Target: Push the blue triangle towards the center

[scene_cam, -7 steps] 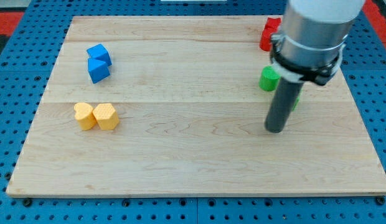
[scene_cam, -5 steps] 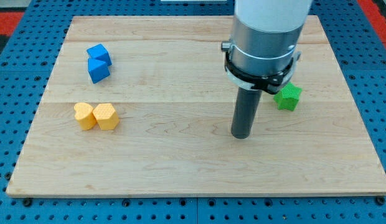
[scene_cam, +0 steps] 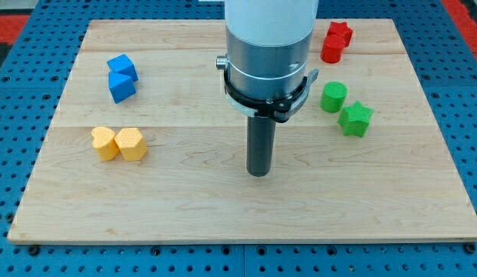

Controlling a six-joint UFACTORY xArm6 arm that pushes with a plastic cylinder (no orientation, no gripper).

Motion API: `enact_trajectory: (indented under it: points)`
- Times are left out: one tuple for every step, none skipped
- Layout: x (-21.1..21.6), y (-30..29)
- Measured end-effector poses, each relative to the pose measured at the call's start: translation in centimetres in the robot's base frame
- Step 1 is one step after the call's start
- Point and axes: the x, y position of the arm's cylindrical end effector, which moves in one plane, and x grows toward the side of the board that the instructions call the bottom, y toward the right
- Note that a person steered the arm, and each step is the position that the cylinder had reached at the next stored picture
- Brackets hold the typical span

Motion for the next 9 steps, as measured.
enact_trajectory:
  points:
    - [0.0,-0.2]
    - [0.3,-0.2]
    - [0.4,-0.2]
    - [0.4,-0.2]
    - [0.4,-0.8]
    - [0.4,-1.2]
    - [1.7,-4.1]
    - [3.0,-15.3]
    - [0.4,-26.1]
